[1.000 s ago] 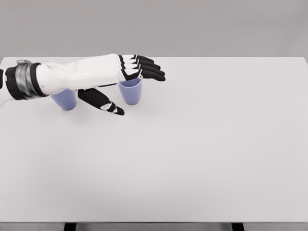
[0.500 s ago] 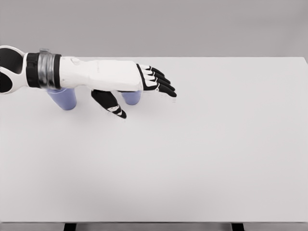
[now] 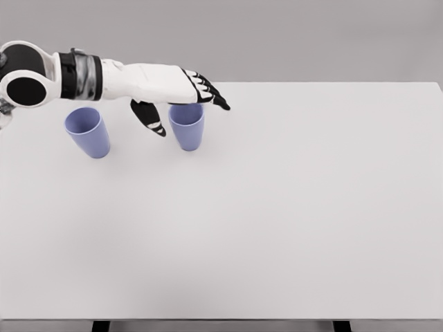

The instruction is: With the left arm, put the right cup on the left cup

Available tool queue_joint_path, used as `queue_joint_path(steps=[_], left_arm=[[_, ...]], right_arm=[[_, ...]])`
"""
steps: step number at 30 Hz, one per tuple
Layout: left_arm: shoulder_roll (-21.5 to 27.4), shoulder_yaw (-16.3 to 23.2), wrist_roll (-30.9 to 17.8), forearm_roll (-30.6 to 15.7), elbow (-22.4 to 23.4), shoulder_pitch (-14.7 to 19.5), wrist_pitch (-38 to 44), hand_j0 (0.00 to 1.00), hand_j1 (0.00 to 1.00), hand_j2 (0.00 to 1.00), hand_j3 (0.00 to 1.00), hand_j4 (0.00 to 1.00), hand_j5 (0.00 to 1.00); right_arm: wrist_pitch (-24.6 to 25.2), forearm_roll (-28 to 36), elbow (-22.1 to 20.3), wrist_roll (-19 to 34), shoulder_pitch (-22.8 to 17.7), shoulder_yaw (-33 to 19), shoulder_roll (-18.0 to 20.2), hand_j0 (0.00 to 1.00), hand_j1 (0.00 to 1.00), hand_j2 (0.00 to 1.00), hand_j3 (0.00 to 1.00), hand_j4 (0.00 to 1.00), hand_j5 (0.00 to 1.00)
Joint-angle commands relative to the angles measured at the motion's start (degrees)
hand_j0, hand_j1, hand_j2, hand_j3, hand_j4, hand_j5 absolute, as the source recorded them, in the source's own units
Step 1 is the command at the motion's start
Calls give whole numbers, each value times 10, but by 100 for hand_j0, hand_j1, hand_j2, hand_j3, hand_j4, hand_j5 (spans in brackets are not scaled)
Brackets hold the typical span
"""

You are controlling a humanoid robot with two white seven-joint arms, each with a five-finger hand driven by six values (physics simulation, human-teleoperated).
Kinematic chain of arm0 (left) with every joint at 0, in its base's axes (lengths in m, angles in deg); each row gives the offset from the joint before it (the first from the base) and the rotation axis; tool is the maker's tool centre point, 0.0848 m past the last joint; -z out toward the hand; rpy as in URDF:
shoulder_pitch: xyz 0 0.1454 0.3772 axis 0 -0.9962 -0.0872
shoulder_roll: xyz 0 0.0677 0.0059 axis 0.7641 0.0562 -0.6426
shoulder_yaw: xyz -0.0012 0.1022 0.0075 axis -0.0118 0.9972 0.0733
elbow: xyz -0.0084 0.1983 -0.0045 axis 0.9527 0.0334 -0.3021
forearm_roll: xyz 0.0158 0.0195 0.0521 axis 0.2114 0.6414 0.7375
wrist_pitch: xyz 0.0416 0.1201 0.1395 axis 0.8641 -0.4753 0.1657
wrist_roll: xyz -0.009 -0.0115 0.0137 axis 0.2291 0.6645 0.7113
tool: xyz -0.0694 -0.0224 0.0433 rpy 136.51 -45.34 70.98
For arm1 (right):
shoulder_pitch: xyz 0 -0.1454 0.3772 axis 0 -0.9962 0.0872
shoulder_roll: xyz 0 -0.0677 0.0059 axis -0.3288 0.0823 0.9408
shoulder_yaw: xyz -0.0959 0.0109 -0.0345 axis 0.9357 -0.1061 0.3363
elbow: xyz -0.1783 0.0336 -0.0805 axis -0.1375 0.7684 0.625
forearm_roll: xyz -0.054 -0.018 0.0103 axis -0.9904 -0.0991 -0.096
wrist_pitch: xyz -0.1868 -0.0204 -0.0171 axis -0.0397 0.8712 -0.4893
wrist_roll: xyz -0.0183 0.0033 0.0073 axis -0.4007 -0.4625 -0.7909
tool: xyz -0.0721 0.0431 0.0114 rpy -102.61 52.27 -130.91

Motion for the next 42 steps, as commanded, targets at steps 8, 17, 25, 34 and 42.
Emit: queue_joint_path(steps=[8, 17, 25, 34, 42], left_arm=[[-16, 5, 6, 2, 41, 1, 2, 100, 100, 100, 100, 100, 100], [-28, 5, 11, -5, 60, -8, 24, 100, 100, 100, 100, 100, 100], [-44, 19, 23, 1, 93, -23, 30, 100, 100, 100, 100, 100, 100], [-53, 18, 24, 1, 95, -24, 30, 100, 100, 100, 100, 100, 100], [-53, 19, 24, 0, 107, -25, 38, 100, 100, 100, 100, 100, 100]], right_arm=[[-1, -1, 0, 0, 0, 0, 0, 100, 100, 100, 100, 100, 100], [-1, -1, 0, 0, 0, -1, 0, 100, 100, 100, 100, 100, 100], [-1, -1, 0, 0, 0, 0, 0, 100, 100, 100, 100, 100, 100], [-1, -1, 0, 0, 0, -1, 0, 100, 100, 100, 100, 100, 100], [-1, -1, 0, 0, 0, 0, 0, 100, 100, 100, 100, 100, 100]])
